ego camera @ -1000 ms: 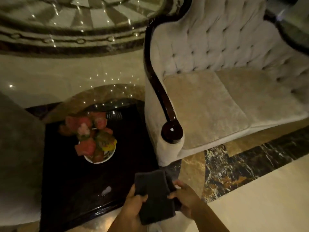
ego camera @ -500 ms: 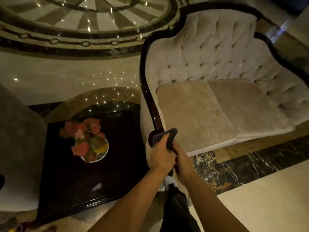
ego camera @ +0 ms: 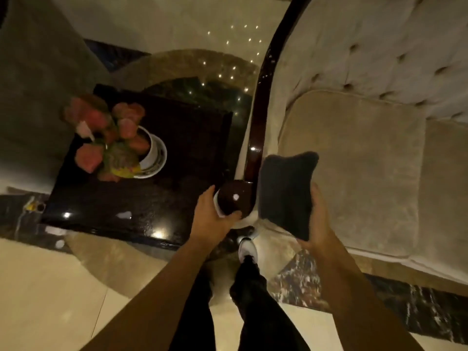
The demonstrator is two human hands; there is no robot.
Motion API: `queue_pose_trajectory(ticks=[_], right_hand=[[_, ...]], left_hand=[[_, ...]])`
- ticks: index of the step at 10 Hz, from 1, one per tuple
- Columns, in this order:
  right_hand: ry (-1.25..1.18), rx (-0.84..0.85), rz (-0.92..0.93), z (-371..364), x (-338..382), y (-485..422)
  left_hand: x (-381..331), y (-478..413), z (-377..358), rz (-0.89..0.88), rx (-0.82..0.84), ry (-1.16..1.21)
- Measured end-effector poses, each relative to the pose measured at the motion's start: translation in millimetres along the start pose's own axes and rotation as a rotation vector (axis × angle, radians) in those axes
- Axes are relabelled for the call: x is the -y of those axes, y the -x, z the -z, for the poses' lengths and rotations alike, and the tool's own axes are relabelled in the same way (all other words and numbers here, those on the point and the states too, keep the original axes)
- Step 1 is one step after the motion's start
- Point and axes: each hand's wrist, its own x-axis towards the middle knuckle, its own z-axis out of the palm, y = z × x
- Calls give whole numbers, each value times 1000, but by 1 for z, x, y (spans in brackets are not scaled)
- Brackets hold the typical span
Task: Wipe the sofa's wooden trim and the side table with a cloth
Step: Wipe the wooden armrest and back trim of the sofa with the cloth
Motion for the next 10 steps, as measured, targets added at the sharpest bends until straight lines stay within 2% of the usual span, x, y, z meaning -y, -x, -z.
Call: queue_pose_trajectory(ticks=[1,2,3,4,5,6,7,8,9,10], right_hand=[[798,-35,194,-32,-14,-43],[1255,0,446,-61,-74,-65],[1537,-132,639,-62,-102,-83],[1701,75,1062,-33,-71,-127],[1687,-119,1012,-38,-61,-138],[1606,-82,931,-57,-103,-96],[1831,247,1198,-11,-64,-128],[1693,-110,1043,-23,-52,-143],[1567,-169,883,-58,-103,-98],[1803,177,1141,-15,-65,-126]], left_hand=[[31,-19,-27,-79,124,-14],[59,-36,-44,-138,68,21],[68,-44,-51,-325,-63,19],[71,-52,-56,-358,-114,67],[70,-54,-58,-359,-145,119],[71,-54,-62,-360,-138,124],[73,-53,-63,-311,-109,144],[70,-51,-63,-290,-118,140],[66,-46,-63,-293,-128,212],[65,-44,-61,-234,-141,146]])
